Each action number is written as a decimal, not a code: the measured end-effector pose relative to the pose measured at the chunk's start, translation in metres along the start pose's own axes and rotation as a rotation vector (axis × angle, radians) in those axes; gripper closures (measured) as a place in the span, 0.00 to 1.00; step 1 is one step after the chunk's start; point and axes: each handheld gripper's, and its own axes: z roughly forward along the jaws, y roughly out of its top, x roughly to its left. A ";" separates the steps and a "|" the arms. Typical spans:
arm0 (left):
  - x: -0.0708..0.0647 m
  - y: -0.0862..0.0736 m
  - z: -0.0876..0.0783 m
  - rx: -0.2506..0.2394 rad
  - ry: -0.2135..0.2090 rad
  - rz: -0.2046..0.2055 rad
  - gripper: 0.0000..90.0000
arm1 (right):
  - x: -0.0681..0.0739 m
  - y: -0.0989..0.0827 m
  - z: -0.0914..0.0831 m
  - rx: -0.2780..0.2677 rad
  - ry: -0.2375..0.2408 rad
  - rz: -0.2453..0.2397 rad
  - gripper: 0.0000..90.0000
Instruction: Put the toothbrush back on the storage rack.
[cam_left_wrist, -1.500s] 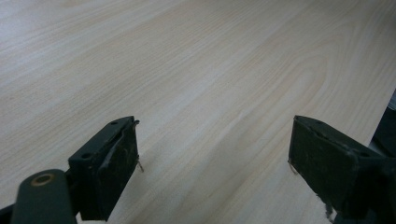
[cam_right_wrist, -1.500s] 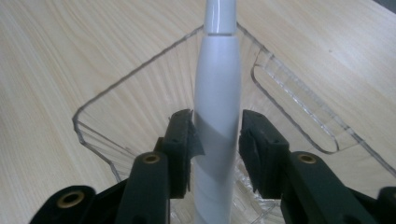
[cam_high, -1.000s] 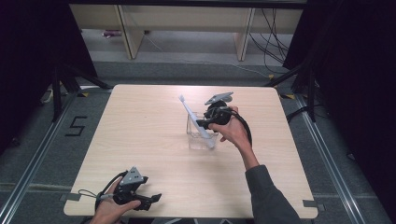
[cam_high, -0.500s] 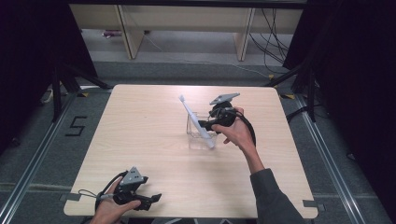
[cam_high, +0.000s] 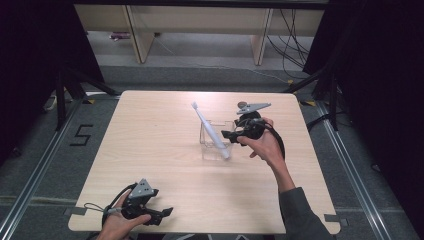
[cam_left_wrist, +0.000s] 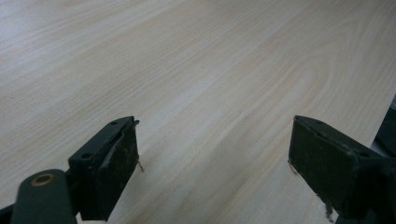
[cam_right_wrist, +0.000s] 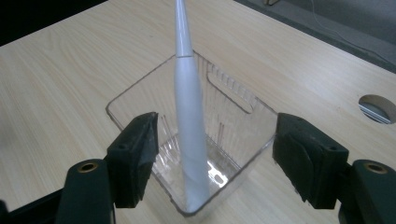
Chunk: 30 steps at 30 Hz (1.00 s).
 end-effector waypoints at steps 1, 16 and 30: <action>0.000 0.000 0.000 -0.001 0.001 0.001 0.17 | -0.002 -0.003 -0.002 0.003 0.005 -0.003 0.33; -0.001 0.000 0.000 -0.018 0.002 -0.010 0.17 | -0.009 -0.021 -0.027 -0.021 -0.023 -0.006 0.31; -0.001 0.000 0.000 -0.018 0.004 -0.007 0.17 | -0.009 -0.044 -0.046 -0.021 -0.041 -0.002 0.31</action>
